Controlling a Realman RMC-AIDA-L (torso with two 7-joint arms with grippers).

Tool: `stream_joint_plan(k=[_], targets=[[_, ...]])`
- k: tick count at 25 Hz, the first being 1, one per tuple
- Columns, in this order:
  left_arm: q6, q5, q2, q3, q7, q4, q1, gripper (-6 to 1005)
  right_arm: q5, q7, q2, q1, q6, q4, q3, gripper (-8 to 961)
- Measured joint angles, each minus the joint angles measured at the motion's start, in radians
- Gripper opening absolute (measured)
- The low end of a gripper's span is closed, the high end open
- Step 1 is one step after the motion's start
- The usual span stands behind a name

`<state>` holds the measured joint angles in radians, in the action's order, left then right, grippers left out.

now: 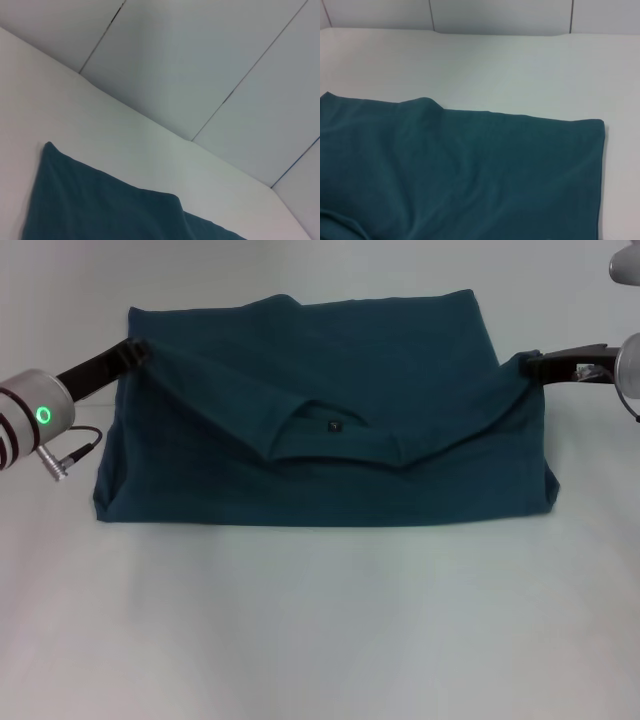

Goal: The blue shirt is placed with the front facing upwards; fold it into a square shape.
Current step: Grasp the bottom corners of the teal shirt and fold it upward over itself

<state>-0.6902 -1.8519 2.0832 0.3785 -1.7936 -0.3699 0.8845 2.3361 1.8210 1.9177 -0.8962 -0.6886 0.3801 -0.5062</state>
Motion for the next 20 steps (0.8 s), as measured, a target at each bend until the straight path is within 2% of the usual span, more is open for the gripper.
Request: stream_joint_plan(k=[8, 13, 16, 20], targets=[[0.007, 0.001, 0.006, -0.001, 0.001, 0.005, -0.002, 34, -0.006, -0.029, 0.004, 0.0, 0.028, -0.016, 0.0, 35], [0.014, 0.001, 0.017, 0.003, 0.008, 0.008, -0.013, 47, -0.006, -0.049, 0.018, 0.004, 0.072, -0.034, 0.003, 36], [0.015, 0.001, 0.027, 0.003, 0.016, 0.008, -0.019, 54, -0.007, -0.05, 0.026, 0.009, 0.078, -0.034, 0.005, 77], [0.014, 0.001, 0.037, 0.005, 0.029, 0.006, -0.026, 64, -0.008, -0.048, 0.026, 0.009, 0.074, -0.036, 0.001, 133]])
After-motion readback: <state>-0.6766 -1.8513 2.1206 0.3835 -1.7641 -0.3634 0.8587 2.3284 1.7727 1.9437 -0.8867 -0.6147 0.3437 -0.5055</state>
